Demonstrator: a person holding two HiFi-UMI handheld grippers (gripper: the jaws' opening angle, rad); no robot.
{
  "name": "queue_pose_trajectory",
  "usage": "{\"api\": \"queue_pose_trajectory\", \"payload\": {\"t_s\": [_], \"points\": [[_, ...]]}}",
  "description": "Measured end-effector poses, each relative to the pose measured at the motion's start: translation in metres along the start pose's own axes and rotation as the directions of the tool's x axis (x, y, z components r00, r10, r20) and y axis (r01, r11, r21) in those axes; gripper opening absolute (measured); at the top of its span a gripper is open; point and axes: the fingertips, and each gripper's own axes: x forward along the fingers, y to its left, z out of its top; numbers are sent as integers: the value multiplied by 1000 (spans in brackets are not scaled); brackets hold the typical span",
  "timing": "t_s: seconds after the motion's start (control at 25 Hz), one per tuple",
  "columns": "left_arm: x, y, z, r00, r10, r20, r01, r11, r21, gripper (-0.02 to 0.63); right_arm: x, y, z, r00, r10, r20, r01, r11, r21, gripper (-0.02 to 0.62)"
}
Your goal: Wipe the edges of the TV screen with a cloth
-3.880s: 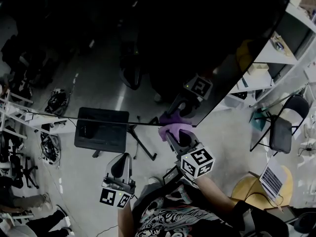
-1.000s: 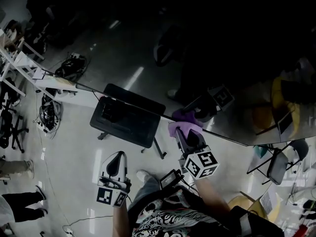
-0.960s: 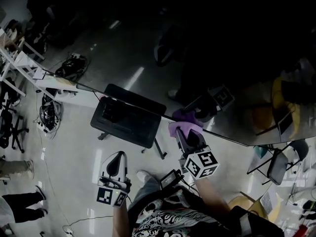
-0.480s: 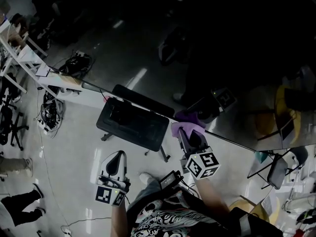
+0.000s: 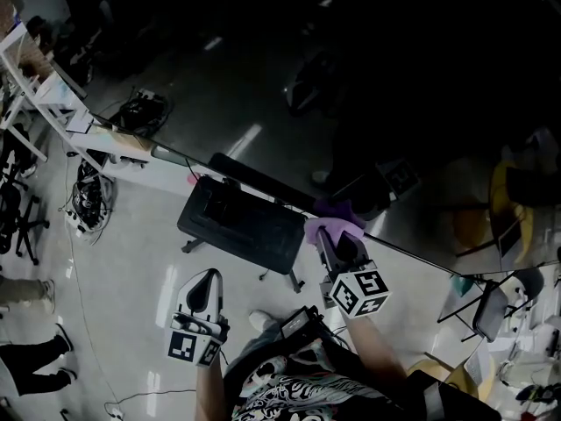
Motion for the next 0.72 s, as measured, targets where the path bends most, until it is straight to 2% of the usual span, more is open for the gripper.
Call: {"api": "queue_pose_trajectory", "payload": {"t_s": [0.52, 0.72], "points": [[-6, 40, 14, 999, 44, 24, -44, 999, -5, 17, 38, 26, 0, 999, 21, -24, -21, 1000, 0, 104], [-5, 45, 23, 997, 41, 62, -40, 999, -17, 17, 50, 33, 0, 999, 29, -21, -29, 1000, 6, 104]]}}
